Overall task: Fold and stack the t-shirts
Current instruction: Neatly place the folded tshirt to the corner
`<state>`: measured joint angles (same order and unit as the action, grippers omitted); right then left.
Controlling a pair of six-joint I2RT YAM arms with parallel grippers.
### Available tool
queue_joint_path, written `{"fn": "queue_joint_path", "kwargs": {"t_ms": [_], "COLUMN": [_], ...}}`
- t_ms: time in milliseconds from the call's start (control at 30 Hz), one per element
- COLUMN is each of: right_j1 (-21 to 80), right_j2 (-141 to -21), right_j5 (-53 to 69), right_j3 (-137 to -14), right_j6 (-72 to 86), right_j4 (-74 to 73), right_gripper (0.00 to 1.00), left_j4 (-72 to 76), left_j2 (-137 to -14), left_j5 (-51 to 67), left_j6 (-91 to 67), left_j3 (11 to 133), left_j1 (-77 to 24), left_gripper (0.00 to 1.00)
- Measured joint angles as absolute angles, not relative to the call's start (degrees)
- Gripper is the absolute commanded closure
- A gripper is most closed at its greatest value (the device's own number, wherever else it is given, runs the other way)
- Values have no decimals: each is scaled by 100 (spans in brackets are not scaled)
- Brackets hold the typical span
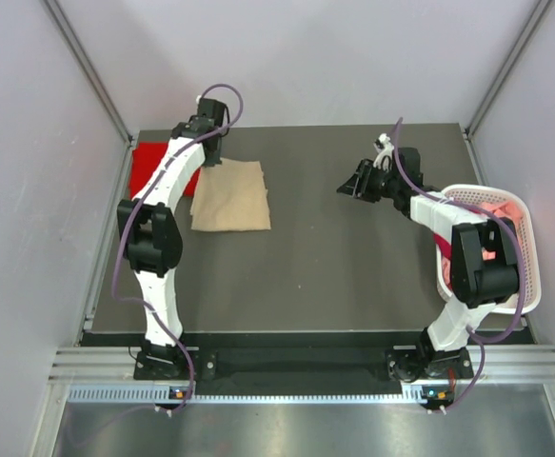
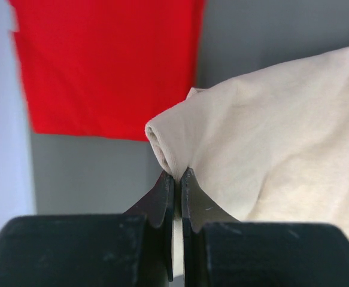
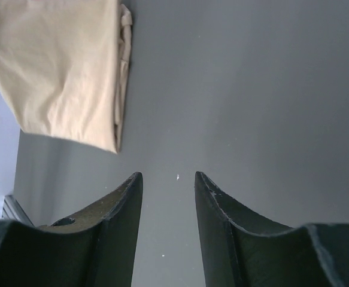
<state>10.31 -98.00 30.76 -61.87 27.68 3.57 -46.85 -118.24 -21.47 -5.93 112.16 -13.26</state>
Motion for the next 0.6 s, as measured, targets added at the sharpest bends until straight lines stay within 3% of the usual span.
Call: {"fn": "queue_joint_path", "kwargs": {"t_ms": [600], "right_j1": [982], "right_j2": [-9837], "right_j5": [3249], "right_j3": [-6189], "right_j6": [2812], "right_j4": [473], "right_gripper": [58], "left_j4": [-4622], "left_j2": [-11824], "left_j5": [-2856], "left_j6": [746], "left_j3": [12191], "left_j1": [-871], "left_gripper": [100]}}
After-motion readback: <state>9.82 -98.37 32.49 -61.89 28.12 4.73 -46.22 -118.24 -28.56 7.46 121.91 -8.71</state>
